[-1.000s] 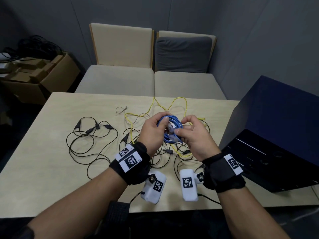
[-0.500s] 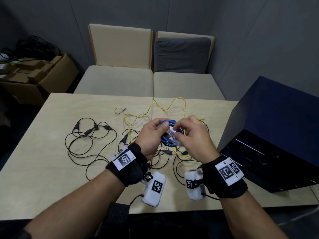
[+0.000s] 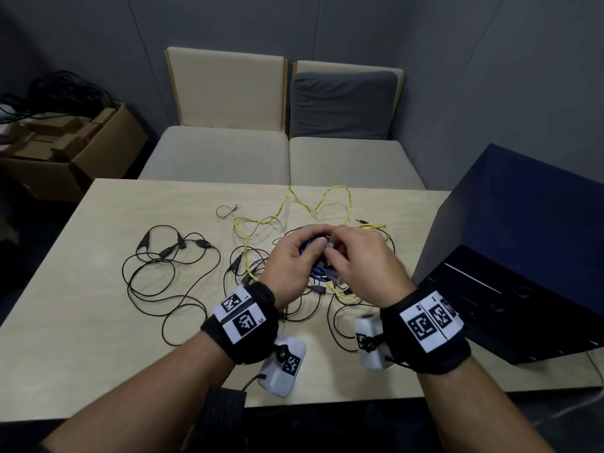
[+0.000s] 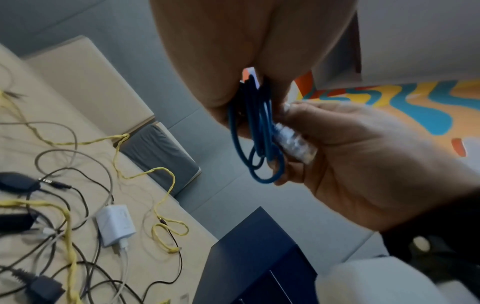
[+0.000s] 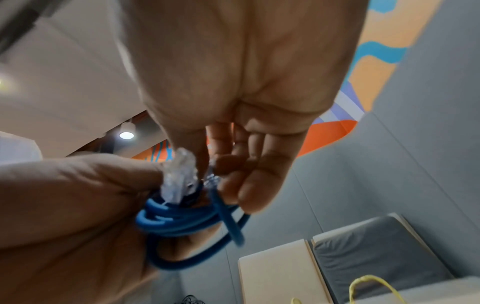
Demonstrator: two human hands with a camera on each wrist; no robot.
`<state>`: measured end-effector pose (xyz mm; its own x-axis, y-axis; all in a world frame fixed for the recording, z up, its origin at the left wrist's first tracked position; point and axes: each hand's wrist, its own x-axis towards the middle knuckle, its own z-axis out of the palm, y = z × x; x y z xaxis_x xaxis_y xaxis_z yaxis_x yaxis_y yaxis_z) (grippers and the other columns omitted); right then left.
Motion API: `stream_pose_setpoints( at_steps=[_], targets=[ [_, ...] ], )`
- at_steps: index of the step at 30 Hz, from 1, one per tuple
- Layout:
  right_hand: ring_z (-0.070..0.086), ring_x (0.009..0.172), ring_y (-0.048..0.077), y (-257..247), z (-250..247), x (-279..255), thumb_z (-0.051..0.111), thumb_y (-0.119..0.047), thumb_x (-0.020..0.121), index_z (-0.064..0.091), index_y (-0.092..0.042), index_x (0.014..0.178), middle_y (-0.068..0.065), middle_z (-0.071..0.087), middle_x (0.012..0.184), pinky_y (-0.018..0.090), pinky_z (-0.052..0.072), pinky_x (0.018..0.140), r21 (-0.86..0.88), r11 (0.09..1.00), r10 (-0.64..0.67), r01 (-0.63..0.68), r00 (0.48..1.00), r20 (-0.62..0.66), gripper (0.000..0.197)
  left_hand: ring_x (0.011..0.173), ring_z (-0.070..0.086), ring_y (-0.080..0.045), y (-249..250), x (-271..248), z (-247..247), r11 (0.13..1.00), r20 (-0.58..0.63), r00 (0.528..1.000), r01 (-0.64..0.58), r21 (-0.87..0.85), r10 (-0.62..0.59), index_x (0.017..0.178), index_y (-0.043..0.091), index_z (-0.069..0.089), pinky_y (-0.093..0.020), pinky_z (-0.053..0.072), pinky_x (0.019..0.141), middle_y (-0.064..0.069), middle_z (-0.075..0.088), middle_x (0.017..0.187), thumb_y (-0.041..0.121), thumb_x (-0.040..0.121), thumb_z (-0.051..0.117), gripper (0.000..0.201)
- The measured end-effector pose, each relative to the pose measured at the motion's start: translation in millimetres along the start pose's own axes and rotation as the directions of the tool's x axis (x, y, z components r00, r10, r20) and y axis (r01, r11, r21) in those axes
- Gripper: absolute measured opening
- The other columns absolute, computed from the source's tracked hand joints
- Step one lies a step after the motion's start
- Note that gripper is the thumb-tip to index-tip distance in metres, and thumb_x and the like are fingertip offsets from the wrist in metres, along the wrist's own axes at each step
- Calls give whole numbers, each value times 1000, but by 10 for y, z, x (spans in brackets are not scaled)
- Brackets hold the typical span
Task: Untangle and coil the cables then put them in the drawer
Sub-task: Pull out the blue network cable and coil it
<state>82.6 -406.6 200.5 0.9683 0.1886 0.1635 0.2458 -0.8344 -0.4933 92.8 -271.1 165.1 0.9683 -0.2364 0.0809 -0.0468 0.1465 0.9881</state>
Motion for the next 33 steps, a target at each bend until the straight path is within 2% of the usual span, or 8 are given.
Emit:
stream_pose_setpoints(
  at_steps=[4, 7, 10, 12, 18, 24, 27, 33],
  targets=[
    [52, 66, 16, 8, -32, -18, 55, -28, 92, 52, -19, 84, -8, 57, 69, 29, 38, 59, 93, 986, 142, -140, 990, -12, 12, 104, 63, -16, -16, -13, -45, 999, 103, 994, 28, 33, -32, 120, 16, 58, -32, 51, 93, -8, 63, 119, -1, 93, 52, 32],
    [56, 55, -3, 20, -62, -13, 57, -23, 92, 53, -15, 80, -17, 59, 55, 15, 37, 51, 231, 950, 222, -212, 975, -18, 15, 84, 66, -26, -4, -23, -75, 996, 206, 975, 84, 26, -88, 120, 26, 57, -52, 56, 82, -16, 55, 120, 2, 79, 65, 48],
    [57, 51, -10, -11, -90, -37, 58, -19, 93, 52, -12, 77, -9, 61, 57, 11, 39, 47, 347, 911, 238, -225, 971, 6, 18, 81, 64, -47, -4, -8, -59, 988, 186, 973, 125, 91, -140, 106, 25, 60, -62, 54, 74, -22, 52, 116, 8, 70, 71, 42],
    [59, 51, -2, -27, -108, -54, 60, -20, 92, 52, -13, 75, -3, 63, 59, 18, 45, 48, 382, 902, 220, -199, 975, -11, 20, 86, 64, -47, 2, -7, -48, 983, 172, 970, 156, 94, -171, 102, 23, 62, -62, 54, 73, -23, 55, 114, 13, 67, 75, 38],
    [64, 52, 29, -22, -152, -55, 60, -11, 90, 52, -7, 76, 11, 64, 56, 39, 54, 53, 625, 771, 210, -124, 975, -66, 16, 79, 60, -18, 50, -5, -36, 982, 181, 965, 182, 52, -188, 109, 12, 60, -49, 55, 73, -8, 54, 95, 4, 76, 76, 37],
    [63, 51, 23, 41, -171, -77, 51, 0, 95, 49, -1, 80, 13, 59, 57, 35, 55, 49, 826, 557, 253, -89, 965, -67, 15, 69, 60, -19, 64, -26, -36, 976, 174, 963, 216, -35, -207, 104, 15, 60, -44, 58, 68, -6, 52, 89, -4, 79, 70, 33],
    [62, 52, 23, 194, -174, -126, 47, 3, 95, 49, -2, 80, 7, 59, 56, 31, 54, 49, 881, 464, 269, -97, 963, -36, 16, 66, 60, -19, 29, -36, -90, 965, 158, 964, 235, -114, -216, 101, 17, 62, -33, 57, 61, -5, 53, 85, -8, 82, 65, 32],
    [64, 63, 29, 480, -150, -217, 52, -7, 82, 52, -2, 82, 12, 62, 64, 33, 54, 57, 887, 441, 183, -140, 981, 63, 5, 74, 64, -25, 70, -49, -144, 906, 176, 962, 260, -334, -211, 101, 10, 60, -48, 59, 65, -9, 60, 88, -12, 88, 51, 26]
  ],
)
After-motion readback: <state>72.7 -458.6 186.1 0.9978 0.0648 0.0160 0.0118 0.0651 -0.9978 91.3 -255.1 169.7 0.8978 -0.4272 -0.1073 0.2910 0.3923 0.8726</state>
